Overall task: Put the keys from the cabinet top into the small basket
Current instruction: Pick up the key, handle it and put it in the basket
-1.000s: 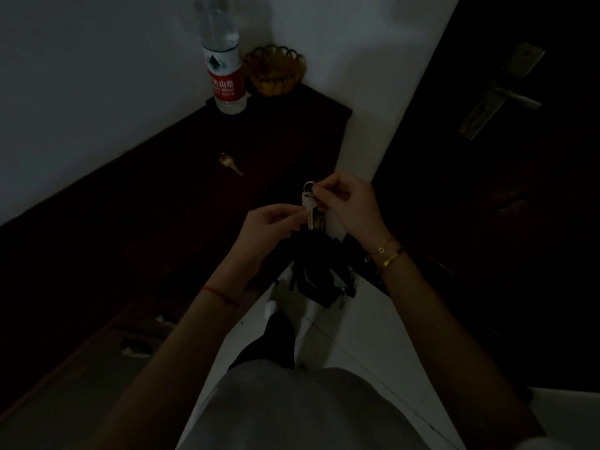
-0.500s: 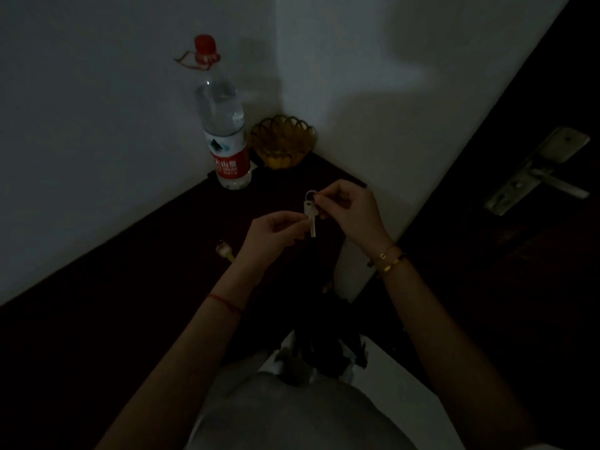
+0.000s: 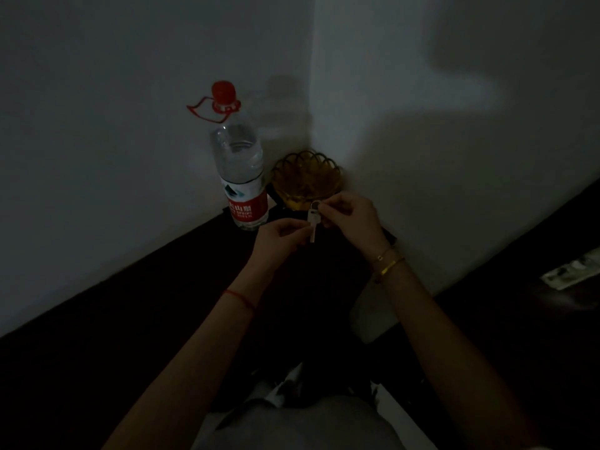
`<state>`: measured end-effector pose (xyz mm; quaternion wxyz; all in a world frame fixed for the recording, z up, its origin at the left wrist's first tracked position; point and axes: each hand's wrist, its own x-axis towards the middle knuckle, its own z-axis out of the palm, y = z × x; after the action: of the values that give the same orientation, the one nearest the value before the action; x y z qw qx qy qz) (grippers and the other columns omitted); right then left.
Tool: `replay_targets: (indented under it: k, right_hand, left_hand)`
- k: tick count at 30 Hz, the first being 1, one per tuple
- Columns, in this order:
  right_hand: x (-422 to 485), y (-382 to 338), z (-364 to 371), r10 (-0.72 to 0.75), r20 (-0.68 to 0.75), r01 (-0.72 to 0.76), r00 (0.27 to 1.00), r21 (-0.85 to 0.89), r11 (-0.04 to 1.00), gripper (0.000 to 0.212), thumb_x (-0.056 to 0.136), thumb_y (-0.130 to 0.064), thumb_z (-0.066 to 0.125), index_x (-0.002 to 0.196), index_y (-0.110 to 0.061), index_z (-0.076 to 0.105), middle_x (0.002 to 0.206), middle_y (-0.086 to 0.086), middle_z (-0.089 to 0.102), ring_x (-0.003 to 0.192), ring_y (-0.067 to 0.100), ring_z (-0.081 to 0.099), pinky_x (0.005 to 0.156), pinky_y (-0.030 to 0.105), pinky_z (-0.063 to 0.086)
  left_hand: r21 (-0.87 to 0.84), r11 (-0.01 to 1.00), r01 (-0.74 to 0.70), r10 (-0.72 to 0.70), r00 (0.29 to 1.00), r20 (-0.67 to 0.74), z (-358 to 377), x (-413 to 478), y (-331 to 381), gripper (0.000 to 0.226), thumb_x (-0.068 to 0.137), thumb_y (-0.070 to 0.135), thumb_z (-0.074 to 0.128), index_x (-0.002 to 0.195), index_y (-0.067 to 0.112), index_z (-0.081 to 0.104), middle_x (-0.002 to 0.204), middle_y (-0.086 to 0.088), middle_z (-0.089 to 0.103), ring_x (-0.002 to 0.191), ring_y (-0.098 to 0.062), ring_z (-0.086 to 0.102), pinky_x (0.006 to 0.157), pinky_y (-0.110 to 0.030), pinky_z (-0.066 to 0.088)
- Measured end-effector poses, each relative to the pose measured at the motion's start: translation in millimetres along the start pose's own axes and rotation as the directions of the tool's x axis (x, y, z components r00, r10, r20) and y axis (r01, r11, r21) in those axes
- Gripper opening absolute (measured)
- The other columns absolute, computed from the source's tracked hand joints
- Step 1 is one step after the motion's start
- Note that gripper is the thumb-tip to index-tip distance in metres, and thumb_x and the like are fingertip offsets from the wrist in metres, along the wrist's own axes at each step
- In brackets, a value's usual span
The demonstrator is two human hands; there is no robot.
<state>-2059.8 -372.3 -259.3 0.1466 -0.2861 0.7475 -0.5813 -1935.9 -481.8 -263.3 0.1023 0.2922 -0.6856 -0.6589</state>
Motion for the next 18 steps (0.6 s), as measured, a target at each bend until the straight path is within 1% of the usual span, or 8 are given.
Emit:
replay_targets:
  k: [4,5,8,9,11,12,15,18]
  right_hand:
    - [53.1,4.5,-1.9,0.038,0.037,-0.038,0.999,-0.002,0.999,0.015,0.083,-0.009,0.068,0.090,0.004,0.067,0.095,0.028,0.070,0.077,0.031,0.068,0.077,0.042,0.059]
    - [67.4,5.9,-2.4,0.032,0.037,-0.031,0.999,-0.025,0.999,0.016,0.082,-0.010,0.069,0.090,0.003,0.068,0.095,0.027,0.071,0.083,0.033,0.069,0.080,0.043,0.058]
    - [105.4,11.5,-2.0,-0.013,0.031,0.017,0.999,-0.120,0.993,0.016,0.080,-0.013,0.072,0.089,0.000,0.071,0.096,0.022,0.073,0.080,0.021,0.069,0.075,0.023,0.057]
    - [116.6,14.0,-0.7,0.003,0.032,0.000,0.999,-0.101,0.995,0.015,0.080,-0.013,0.072,0.088,0.000,0.071,0.095,0.023,0.073,0.080,0.021,0.069,0.077,0.024,0.057]
    - [138.8,19.9,2.0,0.057,0.054,-0.053,0.997,-0.069,0.996,0.015,0.081,-0.012,0.071,0.089,0.000,0.070,0.097,0.024,0.072,0.090,0.031,0.069,0.087,0.042,0.057]
    - [148.7,22.1,3.6,0.070,0.066,-0.064,0.995,-0.085,0.994,0.016,0.081,-0.014,0.070,0.090,-0.001,0.071,0.097,0.023,0.072,0.093,0.033,0.068,0.089,0.047,0.055]
    - [172.4,28.5,8.7,0.090,0.112,-0.075,0.990,-0.133,0.988,0.018,0.083,-0.016,0.068,0.091,0.000,0.071,0.093,0.020,0.070,0.089,0.027,0.064,0.088,0.042,0.051]
    - [187.3,36.6,14.3,0.094,0.146,-0.061,0.985,-0.212,0.975,0.018,0.085,-0.013,0.066,0.091,0.003,0.072,0.096,0.026,0.071,0.083,0.020,0.059,0.076,0.028,0.048]
  left_hand:
    - [-0.022,0.999,-0.023,0.020,0.993,-0.117,5.9,37.4,11.1,0.025,0.085,0.020,0.068,0.105,0.005,0.071,0.081,-0.002,0.069,0.071,-0.008,0.063,0.064,-0.016,0.051]
    - [-0.026,0.999,-0.022,0.019,0.990,-0.141,7.2,46.9,14.0,0.025,0.086,0.022,0.068,0.105,0.006,0.071,0.084,-0.004,0.071,0.071,-0.008,0.064,0.064,-0.016,0.051]
    - [-0.035,0.999,-0.008,0.001,0.981,-0.194,11.7,74.3,21.7,0.027,0.087,0.022,0.065,0.110,0.008,0.069,0.100,-0.010,0.072,0.083,-0.014,0.066,0.069,-0.021,0.052]
    - [-0.031,0.999,-0.009,0.002,0.977,-0.212,13.0,82.7,24.0,0.028,0.087,0.021,0.065,0.111,0.008,0.069,0.105,-0.011,0.072,0.087,-0.016,0.066,0.073,-0.024,0.052]
    - [-0.031,0.999,-0.016,0.008,0.969,-0.247,15.5,97.7,28.0,0.030,0.086,0.019,0.065,0.113,0.007,0.068,0.110,-0.012,0.071,0.093,-0.018,0.067,0.077,-0.027,0.053]
    - [-0.036,0.999,-0.012,0.003,0.966,-0.259,16.7,104.0,29.4,0.031,0.086,0.018,0.065,0.115,0.006,0.067,0.112,-0.013,0.071,0.096,-0.020,0.067,0.079,-0.028,0.054]
    - [-0.045,0.999,0.026,-0.038,0.961,-0.273,21.4,118.5,30.9,0.035,0.088,0.016,0.063,0.121,0.006,0.062,0.118,-0.016,0.068,0.104,-0.026,0.067,0.087,-0.035,0.055]
    - [-0.096,0.993,0.064,-0.088,0.958,-0.272,27.2,128.2,29.1,0.038,0.092,0.015,0.058,0.128,0.004,0.056,0.121,-0.019,0.065,0.097,-0.028,0.067,0.079,-0.031,0.054]
